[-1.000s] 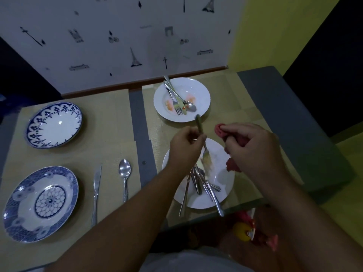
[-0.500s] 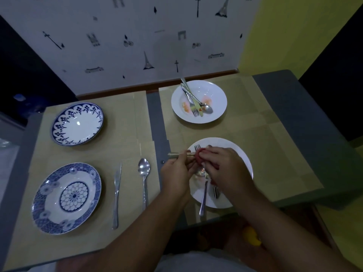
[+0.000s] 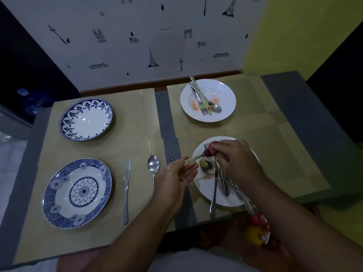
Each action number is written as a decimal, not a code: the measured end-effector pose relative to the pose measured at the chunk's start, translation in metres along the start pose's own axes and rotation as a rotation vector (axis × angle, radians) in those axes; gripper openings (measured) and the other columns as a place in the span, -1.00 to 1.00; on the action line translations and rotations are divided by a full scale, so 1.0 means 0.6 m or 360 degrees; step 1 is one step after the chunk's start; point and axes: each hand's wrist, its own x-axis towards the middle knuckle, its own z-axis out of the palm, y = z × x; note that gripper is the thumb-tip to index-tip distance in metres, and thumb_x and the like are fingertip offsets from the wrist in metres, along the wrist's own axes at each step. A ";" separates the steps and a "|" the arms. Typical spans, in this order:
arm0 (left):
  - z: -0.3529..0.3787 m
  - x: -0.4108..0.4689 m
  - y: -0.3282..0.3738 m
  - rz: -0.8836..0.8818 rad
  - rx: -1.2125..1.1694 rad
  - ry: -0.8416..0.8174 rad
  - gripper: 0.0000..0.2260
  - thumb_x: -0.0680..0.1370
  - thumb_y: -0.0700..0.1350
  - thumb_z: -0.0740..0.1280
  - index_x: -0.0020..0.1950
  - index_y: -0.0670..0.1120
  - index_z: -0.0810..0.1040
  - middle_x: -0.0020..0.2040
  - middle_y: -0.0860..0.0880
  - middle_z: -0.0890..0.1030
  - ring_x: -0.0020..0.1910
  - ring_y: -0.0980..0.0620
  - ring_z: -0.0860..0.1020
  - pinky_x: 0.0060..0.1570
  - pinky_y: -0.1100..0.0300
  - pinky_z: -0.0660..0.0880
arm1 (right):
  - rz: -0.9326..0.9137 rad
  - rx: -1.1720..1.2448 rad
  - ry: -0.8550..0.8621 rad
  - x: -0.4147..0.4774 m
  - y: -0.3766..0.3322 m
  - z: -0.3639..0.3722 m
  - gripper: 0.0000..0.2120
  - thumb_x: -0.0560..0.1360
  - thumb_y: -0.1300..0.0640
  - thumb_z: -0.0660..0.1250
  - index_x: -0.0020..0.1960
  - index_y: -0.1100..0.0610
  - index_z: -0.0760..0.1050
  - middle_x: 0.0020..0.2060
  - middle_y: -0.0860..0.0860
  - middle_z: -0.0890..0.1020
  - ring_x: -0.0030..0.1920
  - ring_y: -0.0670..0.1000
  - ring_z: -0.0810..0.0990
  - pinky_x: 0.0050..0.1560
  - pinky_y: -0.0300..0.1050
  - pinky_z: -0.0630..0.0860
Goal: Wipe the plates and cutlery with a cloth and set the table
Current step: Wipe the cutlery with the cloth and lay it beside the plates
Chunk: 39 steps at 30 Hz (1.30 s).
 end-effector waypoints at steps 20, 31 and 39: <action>-0.047 -0.002 0.014 -0.0035 0.0900 -0.0178 -0.85 0.56 -0.22 0.41 0.12 -0.16 0.67 -0.03 -0.13 0.72 -0.09 0.02 0.64 0.03 0.16 0.59 | -0.0258 0.0069 -0.0066 0.021 -0.049 0.024 -0.70 0.46 0.27 0.37 0.16 0.07 0.65 0.06 -0.03 0.69 0.07 0.06 0.57 0.10 0.00 0.51; -0.036 0.002 0.013 0.0475 0.1518 0.0033 -0.88 0.65 -0.08 0.24 0.01 0.16 0.45 -0.03 0.03 0.63 -0.01 0.06 0.60 0.05 0.06 0.56 | 0.0030 0.0260 0.0118 0.026 -0.060 -0.002 -0.70 0.46 0.25 0.44 0.17 0.05 0.65 0.03 -0.08 0.70 0.02 -0.17 0.57 0.16 -0.09 0.53; -0.037 0.009 0.004 0.0325 0.1487 0.0010 -0.74 0.68 -0.13 0.15 -0.11 -0.07 0.58 -0.26 0.02 0.55 -0.27 0.07 0.49 -0.20 0.14 0.42 | -0.0166 0.0299 -0.0035 -0.011 -0.100 0.032 -0.64 0.46 0.26 0.43 0.24 0.08 0.61 0.12 -0.03 0.68 0.13 -0.06 0.55 0.17 0.01 0.52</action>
